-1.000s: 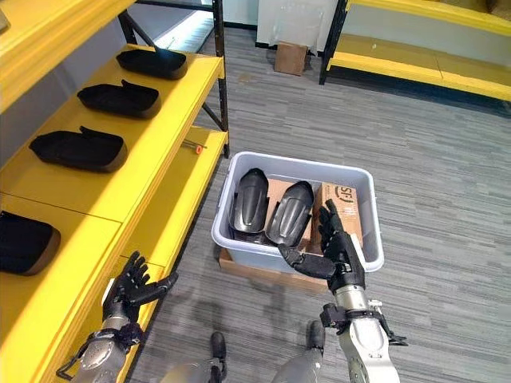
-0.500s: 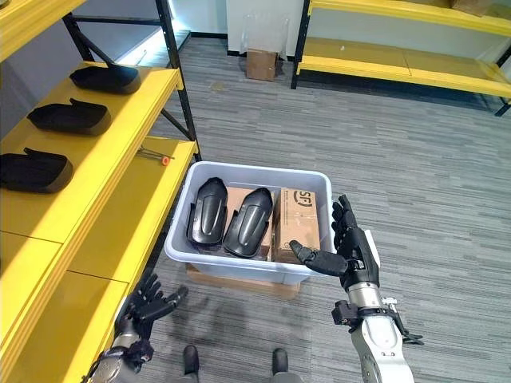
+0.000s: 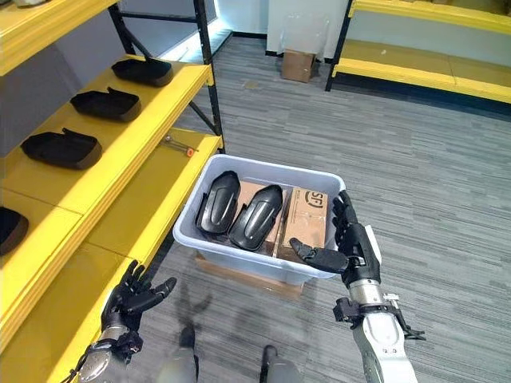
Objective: Move parts from the plastic box to the shelf.
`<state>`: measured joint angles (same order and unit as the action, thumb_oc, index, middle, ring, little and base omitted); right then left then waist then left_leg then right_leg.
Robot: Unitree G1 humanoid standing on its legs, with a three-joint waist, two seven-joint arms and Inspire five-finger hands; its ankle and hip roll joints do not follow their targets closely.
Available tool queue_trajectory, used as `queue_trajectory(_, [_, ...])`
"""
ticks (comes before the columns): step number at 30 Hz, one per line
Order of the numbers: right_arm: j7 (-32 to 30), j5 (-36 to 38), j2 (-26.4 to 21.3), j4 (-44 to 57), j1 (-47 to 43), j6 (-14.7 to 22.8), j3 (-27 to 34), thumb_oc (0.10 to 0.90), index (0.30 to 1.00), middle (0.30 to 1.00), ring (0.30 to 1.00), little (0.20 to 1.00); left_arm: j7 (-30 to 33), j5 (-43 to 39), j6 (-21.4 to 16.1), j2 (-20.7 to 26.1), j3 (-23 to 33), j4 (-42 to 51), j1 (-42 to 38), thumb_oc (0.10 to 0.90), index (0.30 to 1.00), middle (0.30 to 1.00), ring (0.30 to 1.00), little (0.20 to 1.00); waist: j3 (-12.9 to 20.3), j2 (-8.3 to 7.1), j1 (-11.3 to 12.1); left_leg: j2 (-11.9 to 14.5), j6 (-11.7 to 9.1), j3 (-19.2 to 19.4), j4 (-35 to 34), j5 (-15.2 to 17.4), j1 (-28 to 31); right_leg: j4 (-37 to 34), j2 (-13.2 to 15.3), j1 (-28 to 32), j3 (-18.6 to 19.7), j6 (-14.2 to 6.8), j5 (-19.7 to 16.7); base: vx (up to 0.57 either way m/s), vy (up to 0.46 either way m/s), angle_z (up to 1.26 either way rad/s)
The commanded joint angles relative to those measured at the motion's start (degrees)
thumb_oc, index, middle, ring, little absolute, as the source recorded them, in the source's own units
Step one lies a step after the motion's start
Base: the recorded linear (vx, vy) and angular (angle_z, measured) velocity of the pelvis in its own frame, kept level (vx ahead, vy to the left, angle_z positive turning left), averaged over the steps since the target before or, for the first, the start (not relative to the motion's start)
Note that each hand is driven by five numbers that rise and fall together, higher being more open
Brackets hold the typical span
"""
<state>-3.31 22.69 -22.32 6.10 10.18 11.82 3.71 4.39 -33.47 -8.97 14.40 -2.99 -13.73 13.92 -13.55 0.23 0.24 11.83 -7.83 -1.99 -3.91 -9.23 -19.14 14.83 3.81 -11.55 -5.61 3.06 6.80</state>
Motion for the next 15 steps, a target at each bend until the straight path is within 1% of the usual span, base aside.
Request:
queue_trajectory(1, [-1.1, -0.4, -1.3, 7.6, -4.3, 6.9, 2.1, 0.900, 1.000, 1.000, 1.000, 1.000, -0.3, 0.2, -5.7, 1.7, 1.9, 7.2, -4.3, 0.900, 1.000, 1.000, 1.000, 1.000, 0.1, 0.51, -0.4, 0.9, 0.5, -0.9, -0.2, -7.7, 3.4, -8.7, 0.8, 8.9, 2.5, -6.7, -0.9, 0.19, 0.154, -0.28])
queue_trajectory(2, [-0.8, -0.6, -0.9, 7.7, -4.1, 6.8, 1.9, 0.900, 1.000, 1.000, 1.000, 1.000, -0.6, -0.1, -5.9, 1.4, 2.0, 7.4, -3.7, 0.900, 1.000, 1.000, 1.000, 1.000, 0.2, 0.89, -0.6, 1.3, 1.1, -0.5, 0.0, -6.4, 4.8, -8.1, 0.7, 9.4, 3.4, -7.0, 0.0, 0.11, 0.151, -0.58])
queue_trajectory(4, [-0.2, -0.6, 0.2, 7.9, -3.0, 6.6, 2.0, 0.900, 1.000, 1.000, 1.000, 1.000, -1.1, -0.2, -5.9, 1.1, 2.4, 8.0, -2.5, 0.900, 1.000, 1.000, 1.000, 1.000, 0.6, 0.88, -0.5, 1.5, 1.0, 0.9, 0.2, -5.4, 6.0, -8.8, 1.6, 10.3, 4.5, -7.5, -0.4, 0.15, 0.232, -0.79])
queue_trajectory(6, [0.3, -0.4, 1.0, 8.1, -2.6, 6.2, 2.0, 0.900, 1.000, 1.000, 1.000, 1.000, -1.4, -0.1, -5.9, 1.8, 2.7, 8.5, -2.2, 0.900, 1.000, 1.000, 1.000, 1.000, 0.9, 0.22, -0.7, 1.0, 1.7, 2.2, 2.8, -2.8, 6.5, -10.0, 3.6, 11.1, 5.2, -8.3, -1.2, 0.17, 0.272, -0.77])
queue_trajectory(7, [0.7, -0.4, 1.6, 8.2, -2.1, 5.7, 2.1, 0.900, 1.000, 1.000, 1.000, 1.000, -1.3, 0.6, -6.0, 2.6, 3.1, 9.1, -1.7, 0.900, 1.000, 1.000, 1.000, 1.000, 1.3, -0.50, -0.8, 0.5, 2.5, 4.2, 4.4, -0.7, 7.1, -10.9, 5.5, 11.3, 6.0, -9.4, -2.1, 0.14, 0.220, -0.52])
queue_trajectory(8, [0.7, -0.4, 1.6, 8.3, -2.1, 5.7, 2.1, 0.900, 1.000, 1.000, 1.000, 1.000, -1.3, 0.6, -6.0, 2.6, 3.1, 9.1, -1.6, 0.900, 1.000, 1.000, 1.000, 1.000, 1.3, -0.62, -0.7, 0.4, 2.5, 4.4, 4.5, -0.6, 7.1, -11.0, 5.6, 11.3, 6.1, -9.4, -2.2, 0.11, 0.229, -0.53])
queue_trajectory(9, [0.6, -0.8, 1.7, 8.3, -2.4, 5.6, 1.8, 0.900, 1.000, 1.000, 1.000, 1.000, -1.0, 0.8, -6.1, 2.9, 3.3, 9.2, -1.7, 0.900, 1.000, 1.000, 1.000, 1.000, 1.2, -1.20, -0.6, 0.0, 3.2, 5.3, 5.9, 0.9, 6.9, -11.3, 6.7, 11.2, 6.7, -10.1, -2.9, 0.04, 0.139, -0.67])
queue_trajectory(11, [0.3, -1.4, 2.0, 8.3, -2.6, 5.4, 1.4, 0.900, 1.000, 1.000, 1.000, 1.000, -0.5, 0.7, -6.2, 3.4, 3.6, 9.1, -2.1, 0.900, 1.000, 1.000, 1.000, 1.000, 1.1, -2.02, -0.6, -0.3, 3.6, 6.7, 7.9, 2.4, 6.3, -12.0, 8.3, 10.7, 7.1, -10.9, -3.9, 0.05, 0.200, -0.61])
queue_trajectory(12, [0.2, -1.7, 2.0, 8.5, -2.8, 5.1, 1.1, 0.900, 1.000, 1.000, 1.000, 1.000, 0.1, 0.7, -6.2, 4.0, 4.0, 9.0, -2.3, 0.900, 1.000, 1.000, 1.000, 1.000, 0.8, -2.81, -0.6, -0.7, 4.0, 7.7, 9.6, 4.0, 5.7, -12.5, 9.6, 10.1, 7.1, -11.7, -5.1, 0.03, 0.149, -0.31])
queue_trajectory(13, [0.2, -1.7, 2.1, 8.5, -2.9, 5.1, 1.0, 0.900, 1.000, 1.000, 1.000, 1.000, 0.1, 0.7, -6.2, 4.0, 4.0, 9.0, -2.3, 0.900, 1.000, 1.000, 1.000, 1.000, 0.8, -2.87, -0.5, -0.8, 4.0, 7.8, 9.7, 4.1, 5.6, -12.6, 9.6, 10.0, 7.2, -11.7, -5.1, 0.03, 0.163, -0.22])
queue_trajectory(14, [0.5, -1.7, 2.3, 8.8, -2.6, 5.0, 1.0, 0.900, 1.000, 1.000, 1.000, 1.000, 0.4, 0.9, -6.2, 4.4, 4.1, 8.9, -2.4, 0.900, 1.000, 1.000, 1.000, 1.000, 0.6, -3.47, -0.7, -1.0, 4.4, 8.5, 10.3, 4.9, 5.3, -12.9, 10.2, 9.4, 7.5, -12.1, -5.8, 0.02, 0.070, -0.23])
queue_trajectory(15, [0.5, -1.7, 2.4, 8.8, -2.6, 4.9, 1.0, 0.900, 1.000, 1.000, 1.000, 1.000, 0.4, 0.9, -6.2, 4.5, 4.1, 8.9, -2.4, 0.900, 1.000, 1.000, 1.000, 1.000, 0.6, -3.51, -0.6, -1.0, 4.4, 8.6, 10.4, 5.0, 5.2, -12.9, 10.2, 9.3, 7.6, -12.1, -5.8, 0.03, 0.094, -0.22])
